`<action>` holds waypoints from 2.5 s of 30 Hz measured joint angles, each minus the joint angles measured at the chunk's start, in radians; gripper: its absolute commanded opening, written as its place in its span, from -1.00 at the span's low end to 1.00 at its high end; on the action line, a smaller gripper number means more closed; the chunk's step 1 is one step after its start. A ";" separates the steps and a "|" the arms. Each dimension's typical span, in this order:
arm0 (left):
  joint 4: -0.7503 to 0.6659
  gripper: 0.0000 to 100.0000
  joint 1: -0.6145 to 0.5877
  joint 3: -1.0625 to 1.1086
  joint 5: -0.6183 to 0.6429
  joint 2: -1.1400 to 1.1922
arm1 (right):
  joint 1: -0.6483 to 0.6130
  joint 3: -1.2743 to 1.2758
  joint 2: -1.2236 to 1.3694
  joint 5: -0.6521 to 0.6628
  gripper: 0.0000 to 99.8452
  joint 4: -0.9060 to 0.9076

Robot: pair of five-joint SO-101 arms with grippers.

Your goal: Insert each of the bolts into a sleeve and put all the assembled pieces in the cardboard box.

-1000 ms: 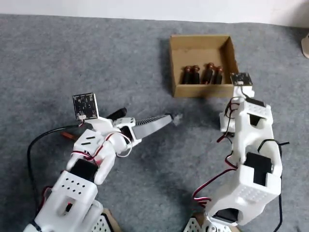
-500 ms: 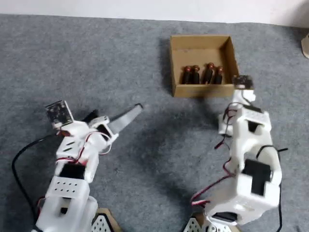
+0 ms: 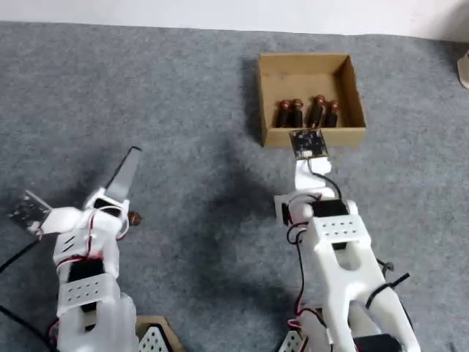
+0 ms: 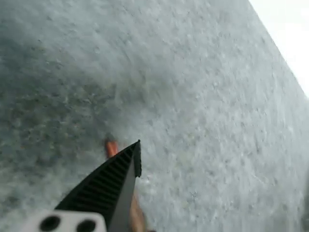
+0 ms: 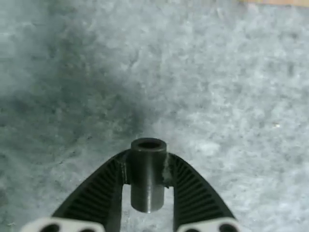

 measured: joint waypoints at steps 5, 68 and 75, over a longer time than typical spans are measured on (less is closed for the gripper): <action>0.000 0.25 -0.023 0.000 0.018 0.000 | 0.000 0.081 -0.003 -0.051 -0.99 -0.074; 0.924 -0.12 0.215 -0.284 -1.806 -0.753 | -0.002 0.224 -0.020 -0.061 -0.99 -0.264; 0.973 -0.12 0.213 -0.284 -1.892 -0.753 | -0.002 0.239 -0.020 -0.061 -0.99 -0.264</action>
